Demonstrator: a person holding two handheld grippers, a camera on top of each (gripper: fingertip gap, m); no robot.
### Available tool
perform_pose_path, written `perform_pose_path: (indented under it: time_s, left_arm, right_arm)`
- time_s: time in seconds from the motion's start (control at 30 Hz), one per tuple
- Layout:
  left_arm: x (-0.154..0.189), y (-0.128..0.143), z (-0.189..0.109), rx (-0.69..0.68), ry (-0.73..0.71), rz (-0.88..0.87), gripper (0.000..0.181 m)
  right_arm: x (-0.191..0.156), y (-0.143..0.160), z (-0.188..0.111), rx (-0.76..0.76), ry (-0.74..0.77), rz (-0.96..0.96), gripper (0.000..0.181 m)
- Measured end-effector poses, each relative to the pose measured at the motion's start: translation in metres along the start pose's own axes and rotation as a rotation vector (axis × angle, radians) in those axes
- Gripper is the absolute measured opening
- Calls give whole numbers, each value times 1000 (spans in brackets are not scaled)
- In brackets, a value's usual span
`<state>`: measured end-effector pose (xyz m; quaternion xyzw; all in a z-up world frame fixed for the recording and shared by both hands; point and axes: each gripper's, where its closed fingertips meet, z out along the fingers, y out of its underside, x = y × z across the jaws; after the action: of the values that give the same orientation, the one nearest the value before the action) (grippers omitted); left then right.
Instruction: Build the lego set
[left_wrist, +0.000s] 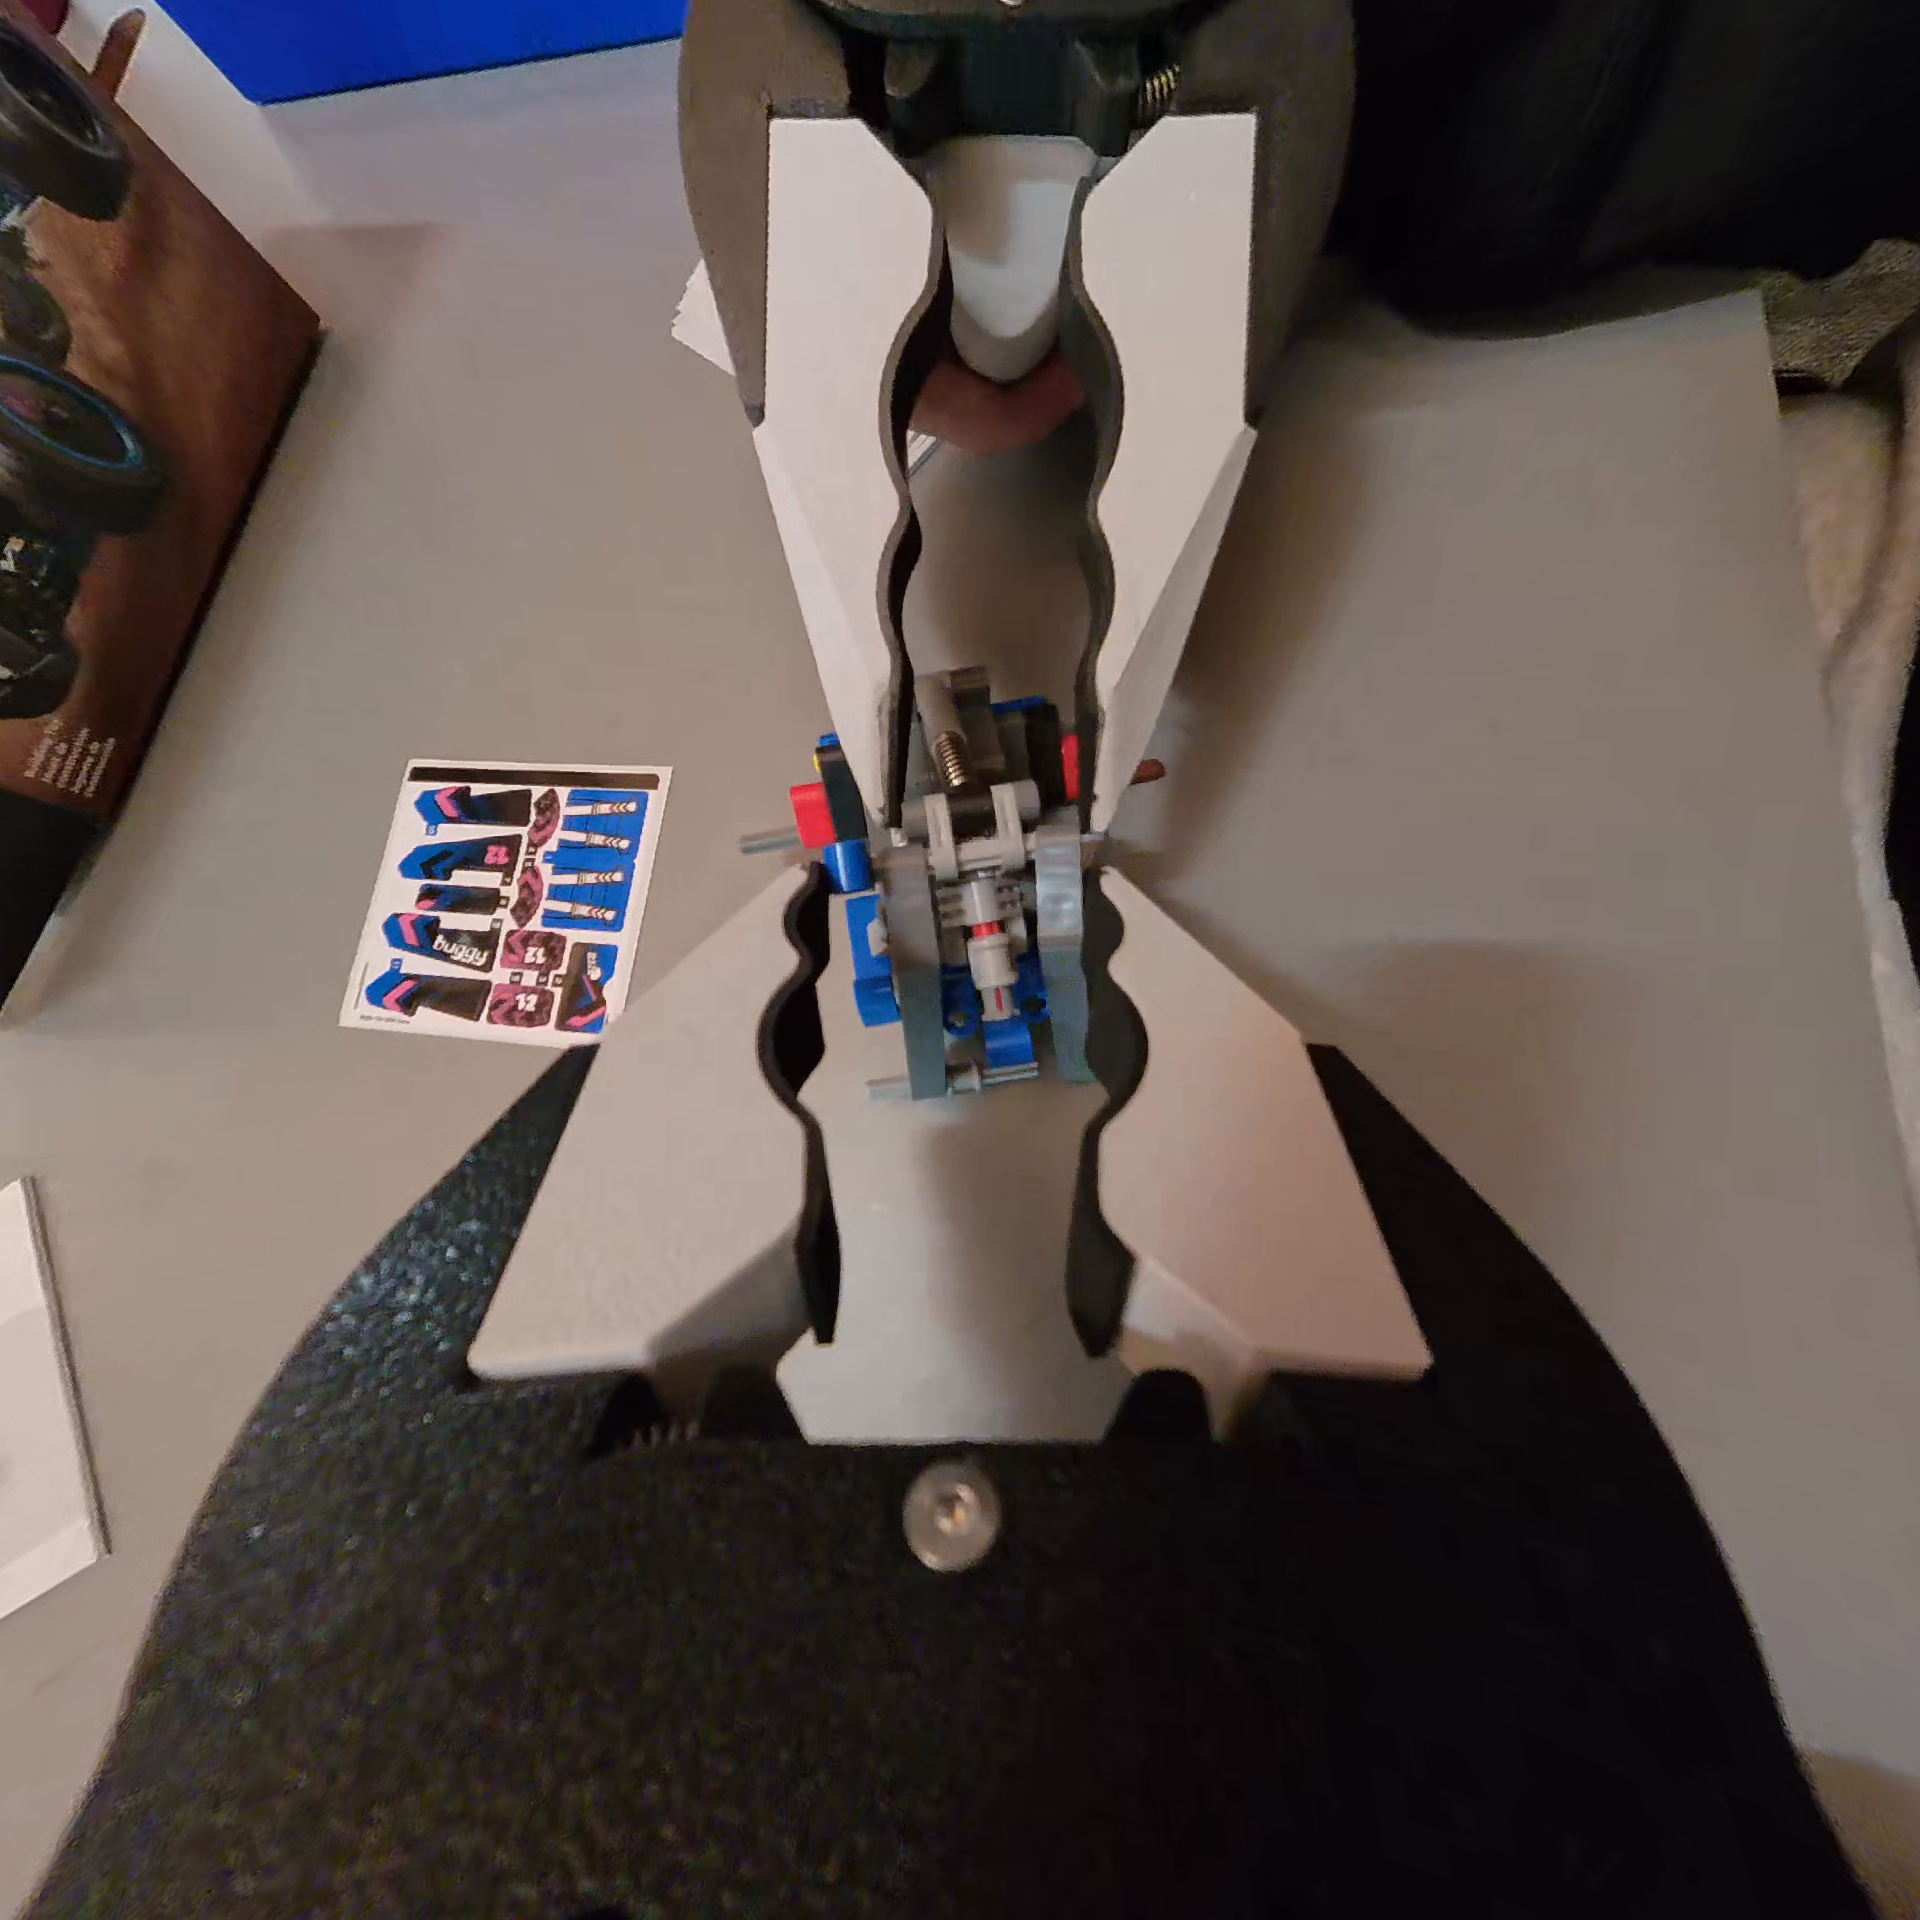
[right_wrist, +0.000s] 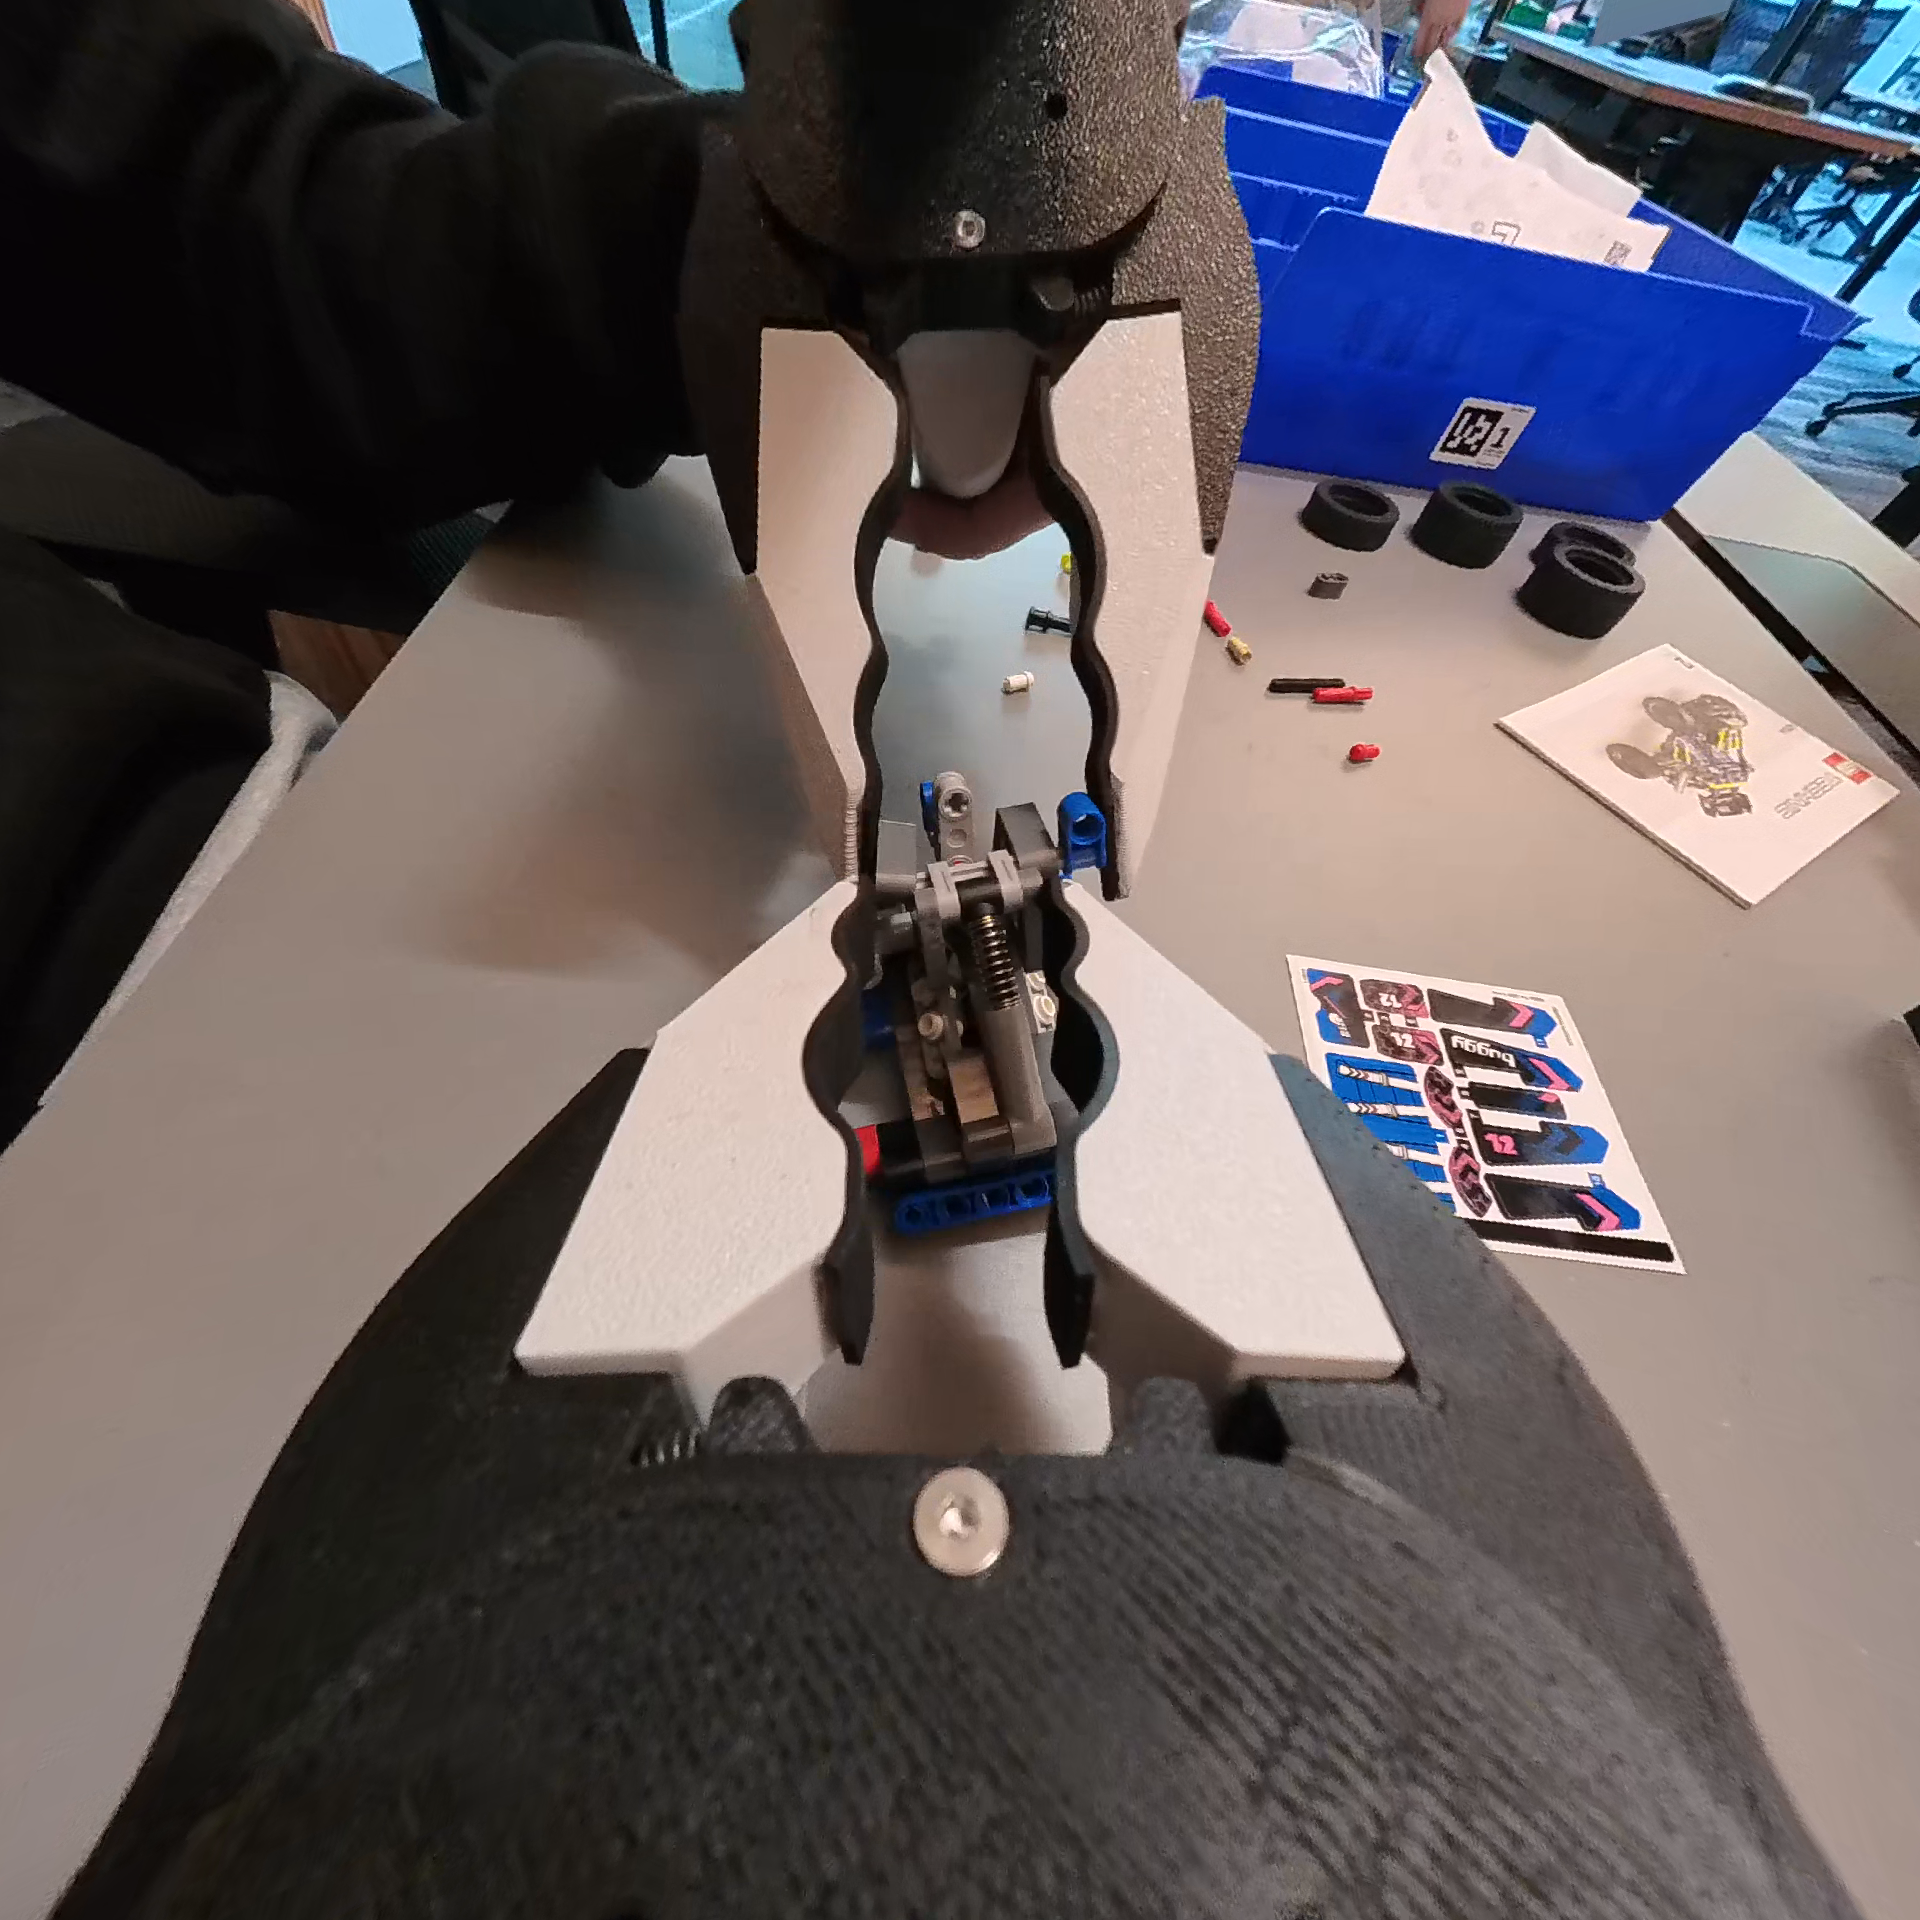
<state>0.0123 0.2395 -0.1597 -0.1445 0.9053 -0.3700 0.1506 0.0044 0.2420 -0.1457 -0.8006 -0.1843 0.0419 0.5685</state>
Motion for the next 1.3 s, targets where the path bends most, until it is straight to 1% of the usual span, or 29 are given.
perform_pose_path:
  time_s: [0.1,0.23,0.33,0.47,0.5,0.6,0.73,0.8,0.87,0.97,1.0,1.13,1.3]
  left_arm:
    - [0,-1,1,-16,-14,0,48]
    - [-2,-4,3,6,-34,-26,48]
    - [-2,-4,3,32,-16,-36,46]
    - [0,-2,3,31,5,-34,45]
    - [1,-2,2,26,18,-24,45]
    - [0,-2,3,19,15,-4,46]
    - [-1,-3,3,20,16,-25,46]
    - [-1,-3,3,20,20,-32,46]
    - [0,-2,2,17,35,-17,47]
    - [3,1,0,6,64,-5,56]
    - [4,2,-1,3,72,1,56]
    - [2,2,-2,13,63,3,46]
    - [0,2,-2,-2,43,-11,44]
  right_arm:
    - [-1,0,0,-1,-9,0,30]
    - [0,0,0,2,-2,5,27]
    - [1,0,0,1,2,-1,27]
    - [0,1,1,-6,8,-23,28]
    - [1,1,1,-9,10,-27,23]
    - [1,1,1,-8,13,-30,22]
    - [1,1,0,-6,15,-29,22]
    - [-1,1,0,-6,-1,-26,27]
    - [-1,3,1,-19,1,-33,28]
    - [-3,5,3,-34,-4,-42,30]
    - [-3,4,3,-31,-5,-42,30]
    - [-4,1,2,-9,-13,-25,30]
    - [-3,0,4,-11,-7,-3,30]
